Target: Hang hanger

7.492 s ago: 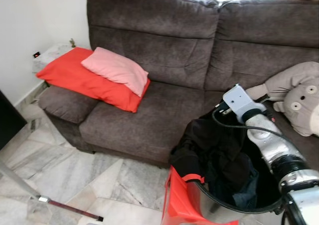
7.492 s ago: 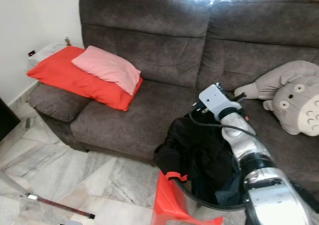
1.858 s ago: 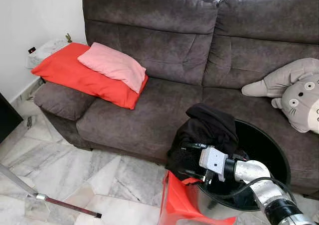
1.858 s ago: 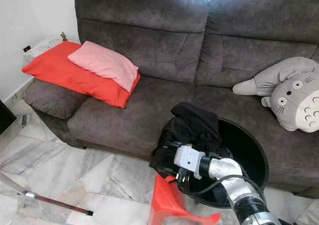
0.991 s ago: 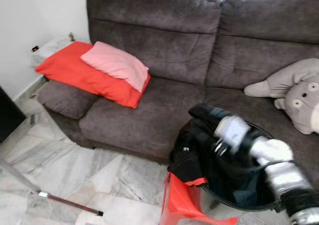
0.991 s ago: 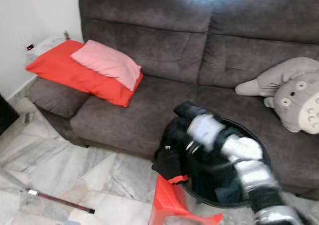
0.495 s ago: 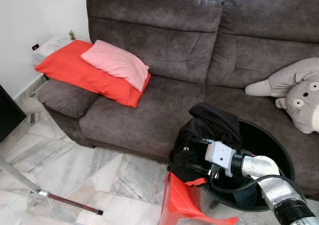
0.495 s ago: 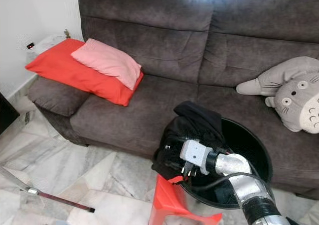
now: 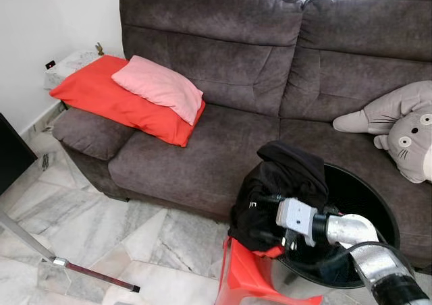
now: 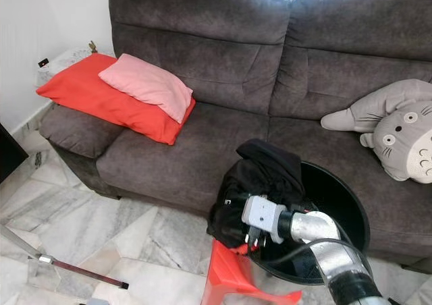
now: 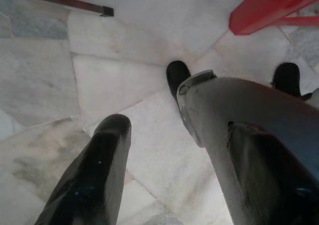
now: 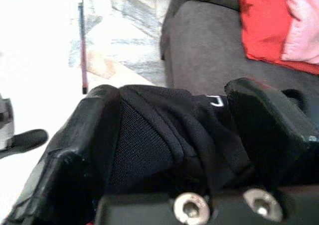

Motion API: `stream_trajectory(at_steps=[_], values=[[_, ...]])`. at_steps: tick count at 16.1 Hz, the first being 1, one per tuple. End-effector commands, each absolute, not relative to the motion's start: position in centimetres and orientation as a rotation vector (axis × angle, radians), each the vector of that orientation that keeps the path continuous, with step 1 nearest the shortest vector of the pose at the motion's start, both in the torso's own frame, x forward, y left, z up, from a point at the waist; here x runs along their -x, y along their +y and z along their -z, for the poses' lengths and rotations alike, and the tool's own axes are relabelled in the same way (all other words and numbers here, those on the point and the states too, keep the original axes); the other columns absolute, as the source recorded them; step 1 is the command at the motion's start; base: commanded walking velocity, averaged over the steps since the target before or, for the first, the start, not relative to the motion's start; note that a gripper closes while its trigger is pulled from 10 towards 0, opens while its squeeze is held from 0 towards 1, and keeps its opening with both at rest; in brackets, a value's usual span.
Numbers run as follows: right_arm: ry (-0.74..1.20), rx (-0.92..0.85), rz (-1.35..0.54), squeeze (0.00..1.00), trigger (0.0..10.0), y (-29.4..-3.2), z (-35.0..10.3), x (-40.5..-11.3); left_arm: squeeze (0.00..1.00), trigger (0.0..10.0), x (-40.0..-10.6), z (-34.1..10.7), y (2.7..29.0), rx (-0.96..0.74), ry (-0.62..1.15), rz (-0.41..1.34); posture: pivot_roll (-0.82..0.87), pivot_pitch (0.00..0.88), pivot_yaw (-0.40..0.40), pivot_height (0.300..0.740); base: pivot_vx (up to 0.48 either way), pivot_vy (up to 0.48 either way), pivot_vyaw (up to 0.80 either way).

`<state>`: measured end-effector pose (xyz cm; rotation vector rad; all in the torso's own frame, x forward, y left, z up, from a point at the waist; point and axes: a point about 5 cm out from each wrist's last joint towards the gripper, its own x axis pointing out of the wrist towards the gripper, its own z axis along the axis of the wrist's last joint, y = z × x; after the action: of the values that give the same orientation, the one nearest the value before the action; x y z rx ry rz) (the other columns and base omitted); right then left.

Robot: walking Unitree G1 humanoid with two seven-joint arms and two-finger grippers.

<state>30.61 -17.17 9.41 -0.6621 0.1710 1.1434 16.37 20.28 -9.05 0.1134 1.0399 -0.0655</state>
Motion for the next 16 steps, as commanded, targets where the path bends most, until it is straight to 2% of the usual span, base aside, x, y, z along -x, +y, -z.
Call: stream_trajectory(at_steps=[1, 5, 10, 11, 13, 16], values=[[0.383, 0.664, -1.245, 0.0, 10.0, -17.9, -6.1, -28.4, 0.0, 10.0, -15.6, 9.5, 19.4, -0.1, 1.079, 0.083, -0.06, 0.118, 0.026, 0.74, 0.0, 0.0, 0.0], [0.468, 0.657, -1.353, 0.0, 10.0, -18.1, -5.5, -26.9, 0.0, 10.0, -15.3, 9.7, 18.7, -0.089, 1.084, 0.097, -0.07, 0.117, 0.021, 0.74, 0.0, 0.0, 0.0], [0.51, 0.569, -1.414, 0.0, 10.0, -17.6, -5.2, -25.3, 0.0, 10.0, -14.1, 9.6, 21.8, -0.101, 1.104, 0.068, -0.07, 0.117, 0.022, 0.74, 0.0, 0.0, 0.0], [0.483, 0.538, -1.418, 0.0, 10.0, -17.3, -5.7, -25.1, 0.0, 10.0, -13.8, 9.2, 23.8, -0.108, 1.11, 0.052, -0.07, 0.112, 0.027, 0.74, 0.0, 0.0, 0.0], [0.431, 0.496, -1.397, 0.0, 10.0, -17.0, -6.6, -25.2, 0.0, 10.0, -13.7, 8.9, 25.1, -0.115, 1.112, 0.047, -0.08, 0.106, 0.034, 0.74, 0.0, 0.0, 0.0], [0.263, 0.375, -1.346, 0.0, 10.0, -15.6, -8.9, -25.6, 0.0, 10.0, -14.5, 8.9, 24.1, -0.122, 1.103, 0.071, -0.09, 0.092, 0.047, 0.74, 0.0, 0.0, 0.0]])
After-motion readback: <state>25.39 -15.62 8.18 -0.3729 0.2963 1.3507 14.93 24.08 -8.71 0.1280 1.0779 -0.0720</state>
